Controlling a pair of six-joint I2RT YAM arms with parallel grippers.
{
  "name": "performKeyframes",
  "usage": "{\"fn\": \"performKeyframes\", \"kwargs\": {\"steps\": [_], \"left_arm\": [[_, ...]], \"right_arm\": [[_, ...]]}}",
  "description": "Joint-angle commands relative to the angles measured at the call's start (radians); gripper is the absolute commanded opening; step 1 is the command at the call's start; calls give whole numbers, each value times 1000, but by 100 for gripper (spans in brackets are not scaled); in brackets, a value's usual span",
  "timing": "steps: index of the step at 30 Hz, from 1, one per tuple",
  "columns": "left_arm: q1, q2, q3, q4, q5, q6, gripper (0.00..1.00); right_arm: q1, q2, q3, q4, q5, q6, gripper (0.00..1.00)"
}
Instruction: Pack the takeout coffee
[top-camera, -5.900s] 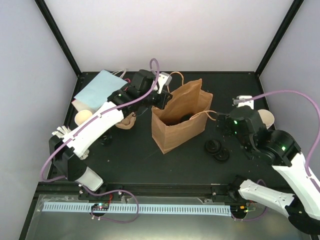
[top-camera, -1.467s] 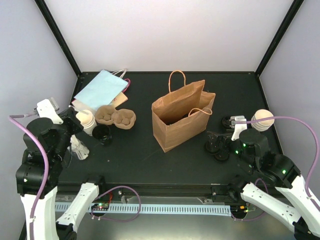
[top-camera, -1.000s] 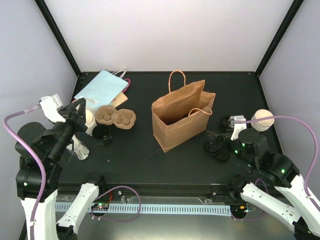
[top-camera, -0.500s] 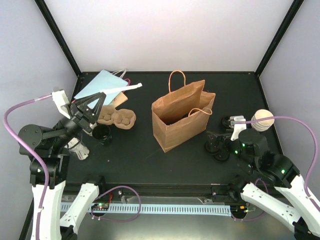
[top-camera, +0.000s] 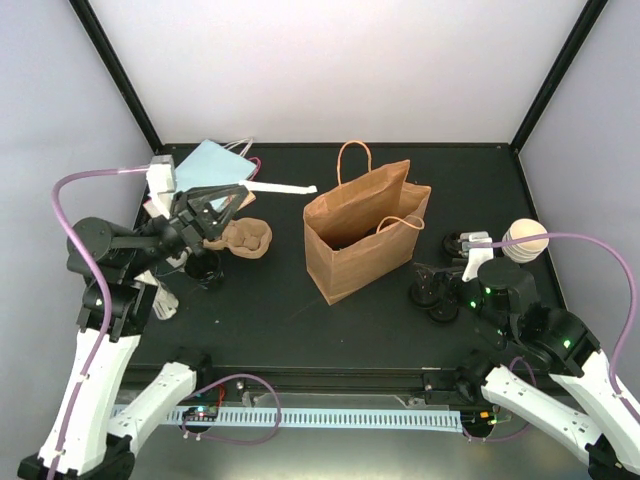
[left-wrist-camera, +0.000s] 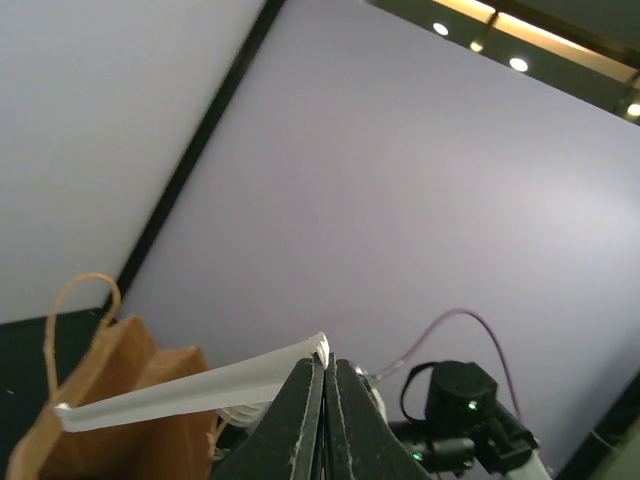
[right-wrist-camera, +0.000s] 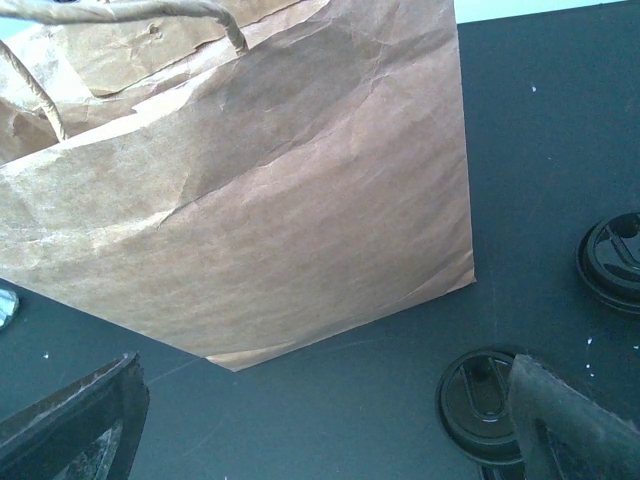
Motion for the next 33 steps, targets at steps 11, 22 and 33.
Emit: {"fn": "performKeyframes", "kwargs": {"steps": [11, 22, 33], "left_arm": [[-315, 129, -42, 28, -212, 156, 2], [-347, 184, -83, -60, -311, 241, 72], [-343, 23, 134, -683, -971, 404, 84]], "right_arm": [[-4, -27, -4, -18, 8, 26, 100], [-4, -29, 0, -22, 12, 31, 100], [-3, -31, -19, -6, 19, 22, 100]]}}
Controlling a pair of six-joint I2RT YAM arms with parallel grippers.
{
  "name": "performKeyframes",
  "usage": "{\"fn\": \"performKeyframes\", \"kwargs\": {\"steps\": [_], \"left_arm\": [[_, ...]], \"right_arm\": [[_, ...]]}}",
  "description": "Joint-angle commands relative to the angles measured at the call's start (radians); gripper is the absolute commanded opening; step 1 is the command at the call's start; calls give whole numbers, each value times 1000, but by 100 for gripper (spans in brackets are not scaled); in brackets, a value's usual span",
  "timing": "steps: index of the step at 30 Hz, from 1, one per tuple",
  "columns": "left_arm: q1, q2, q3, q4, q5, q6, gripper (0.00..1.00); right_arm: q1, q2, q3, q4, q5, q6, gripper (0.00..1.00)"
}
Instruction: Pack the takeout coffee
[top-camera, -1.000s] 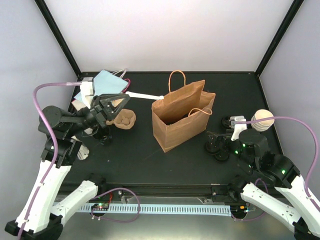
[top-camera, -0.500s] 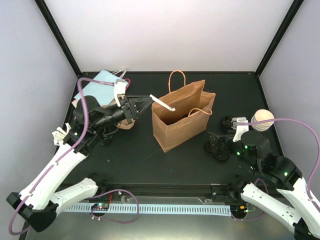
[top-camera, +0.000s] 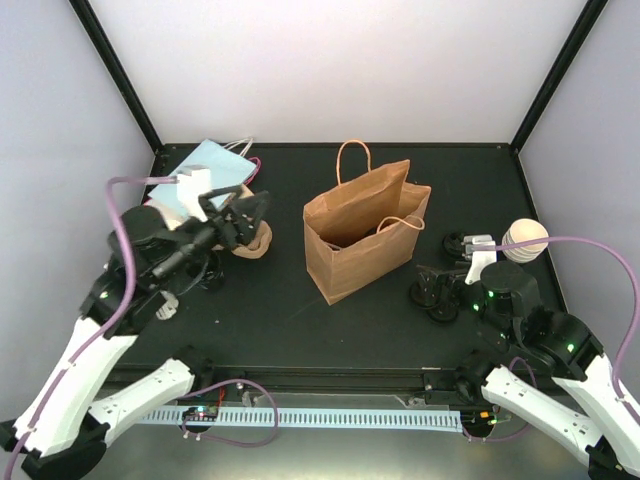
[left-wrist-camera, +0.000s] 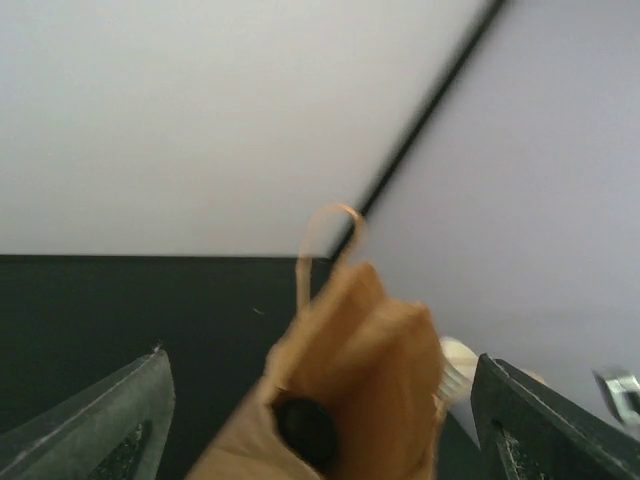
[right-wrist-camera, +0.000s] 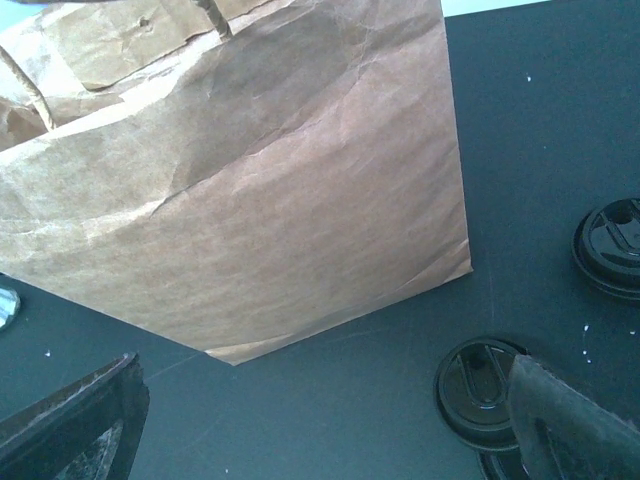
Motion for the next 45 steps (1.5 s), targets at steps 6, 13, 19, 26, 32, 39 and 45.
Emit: {"fn": "performKeyframes", "kwargs": {"steps": [6, 13, 19, 26, 32, 39, 45], "left_arm": [[31, -48, 208, -750, -739, -13, 72], [173, -28, 171, -914, -791, -73, 68], [369, 21, 55, -866, -701, -61, 54], [543, 24, -51, -770, -625, -21, 51], [604, 50, -58, -774, -701, -17, 52], [625, 76, -100, -729, -688, -28, 42], [649, 92, -114, -718, -710, -59, 36]], "right_arm": [[-3, -1, -29, 43, 11, -7, 100], [-5, 20, -44, 60, -10, -27, 100], [-3, 21, -47, 62, -17, -39, 100], [-3, 8, -49, 64, -16, -47, 100], [-4, -2, -56, 71, -19, -47, 100], [-4, -4, -54, 68, -29, -50, 100], [-4, -14, -57, 72, -43, -48, 100]]}}
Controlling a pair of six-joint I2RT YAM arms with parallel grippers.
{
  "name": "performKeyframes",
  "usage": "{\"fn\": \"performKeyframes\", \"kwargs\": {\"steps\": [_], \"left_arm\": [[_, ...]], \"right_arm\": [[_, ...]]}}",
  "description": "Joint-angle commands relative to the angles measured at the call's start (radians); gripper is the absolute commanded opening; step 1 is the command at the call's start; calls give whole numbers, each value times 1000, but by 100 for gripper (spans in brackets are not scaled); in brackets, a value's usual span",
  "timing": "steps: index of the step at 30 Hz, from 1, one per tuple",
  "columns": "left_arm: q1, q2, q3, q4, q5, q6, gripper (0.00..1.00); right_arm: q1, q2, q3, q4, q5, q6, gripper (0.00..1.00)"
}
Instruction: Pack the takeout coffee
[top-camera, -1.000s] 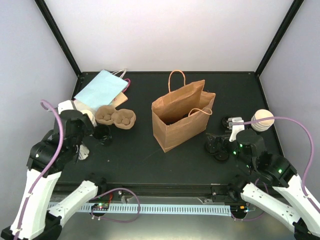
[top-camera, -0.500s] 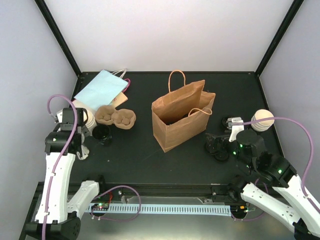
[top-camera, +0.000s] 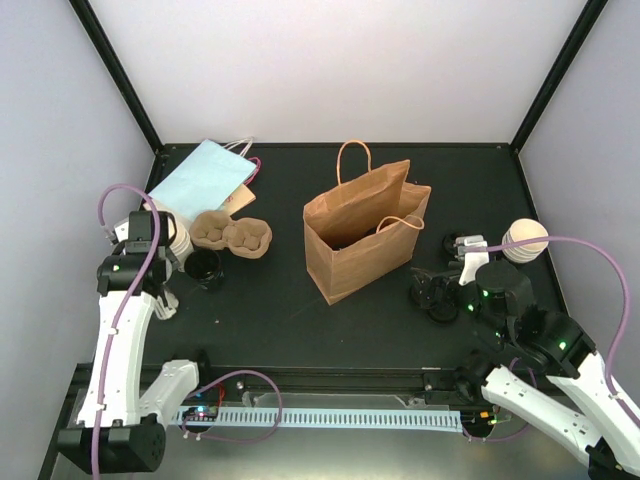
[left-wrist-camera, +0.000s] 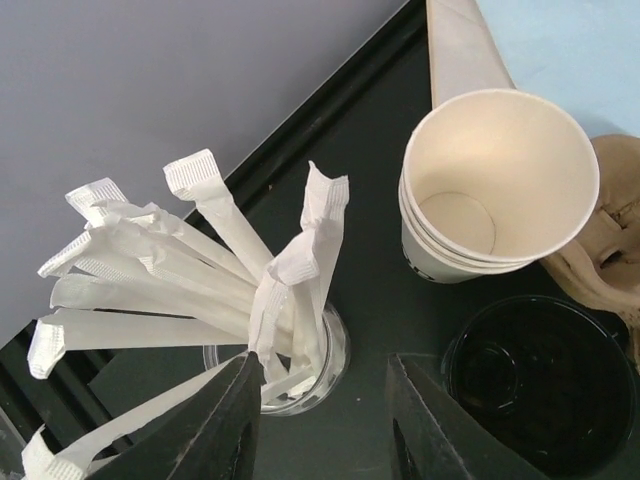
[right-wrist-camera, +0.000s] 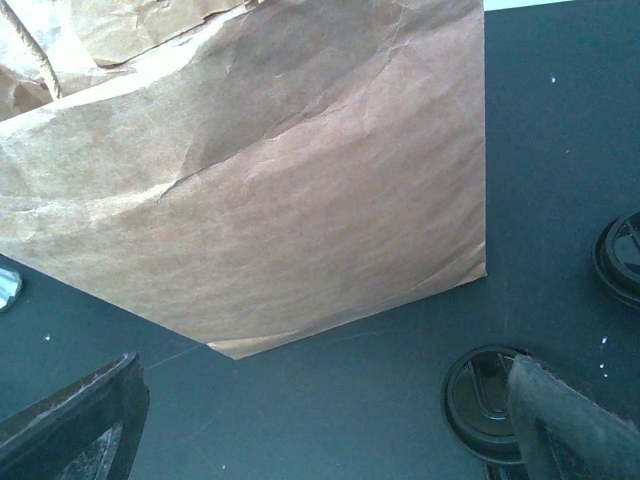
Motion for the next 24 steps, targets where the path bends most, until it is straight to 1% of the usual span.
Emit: {"fn": "performKeyframes", "kwargs": {"steps": [1, 7, 15, 17, 18, 20, 21, 23, 24], "left_arm": [[27, 4, -6, 32, -31, -25, 36], [50, 9, -31, 29, -91, -66, 37], [74, 16, -63, 58, -84, -77, 37], [81, 17, -71, 64, -87, -85, 29], [85, 18, -74, 66, -88, -86, 23], [88, 19, -69, 63, -86, -89, 16], [89, 19, -66, 60, -83, -91, 13], [89, 16, -56, 54, -77, -92, 12], [89, 13, -49, 49, -72, -93, 10]], "right_arm": [[-4, -16, -11, 23, -12, -6, 100], [-3, -12, -11, 25, -14, -8, 100], [-4, -6, -13, 27, -15, -13, 100], [-5, -4, -14, 29, -16, -15, 100], [-4, -2, -14, 28, -16, -15, 100], [-3, 0, -13, 28, -14, -17, 100], [-3, 0, -12, 27, -15, -16, 100], [-3, 0, -12, 26, -15, -16, 100], [-4, 0, -13, 27, -15, -16, 100]]}}
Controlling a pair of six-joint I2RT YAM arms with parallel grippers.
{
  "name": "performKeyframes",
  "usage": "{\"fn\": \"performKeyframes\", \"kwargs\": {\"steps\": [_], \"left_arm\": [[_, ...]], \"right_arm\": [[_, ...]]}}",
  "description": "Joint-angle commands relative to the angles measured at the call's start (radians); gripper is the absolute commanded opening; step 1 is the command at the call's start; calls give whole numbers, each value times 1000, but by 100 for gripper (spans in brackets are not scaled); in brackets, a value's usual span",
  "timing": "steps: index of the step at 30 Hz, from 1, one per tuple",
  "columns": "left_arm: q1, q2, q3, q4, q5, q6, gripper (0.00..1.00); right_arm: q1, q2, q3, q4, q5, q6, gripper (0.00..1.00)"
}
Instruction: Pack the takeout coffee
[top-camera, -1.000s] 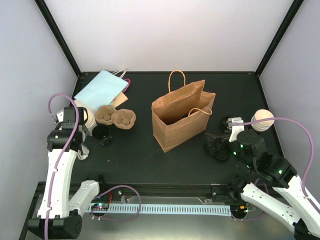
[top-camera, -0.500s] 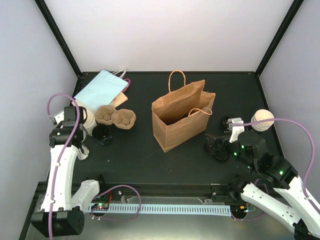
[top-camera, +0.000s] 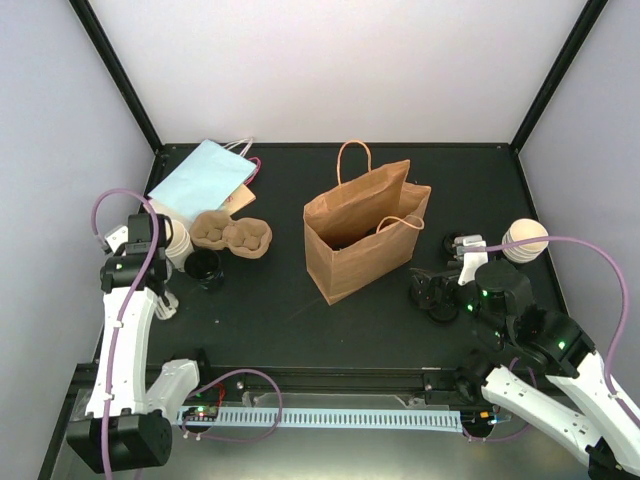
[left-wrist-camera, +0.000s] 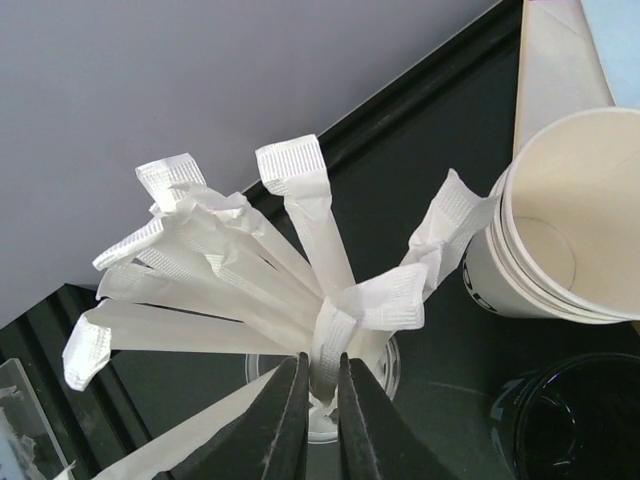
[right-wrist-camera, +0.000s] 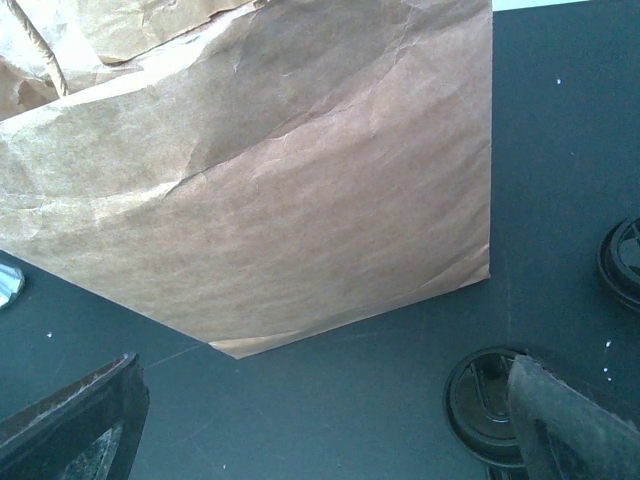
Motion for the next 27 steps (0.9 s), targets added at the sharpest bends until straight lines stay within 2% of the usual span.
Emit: {"fn": "performKeyframes", "kwargs": {"steps": [1, 6, 18, 27], "left_arm": [[8, -6, 33, -6, 1, -18, 9], [8, -14, 145, -93, 113, -10, 8], [6, -94, 327, -188, 198, -36, 8], [8, -99, 321, -155, 245, 5, 9]], "right_arm": [[-4, 0, -12, 24, -5, -7, 100], [-5, 7, -12, 22, -5, -8, 100], [-4, 20, -8, 18, -13, -16, 100], [-5, 23, -10, 18, -12, -11, 100]]}}
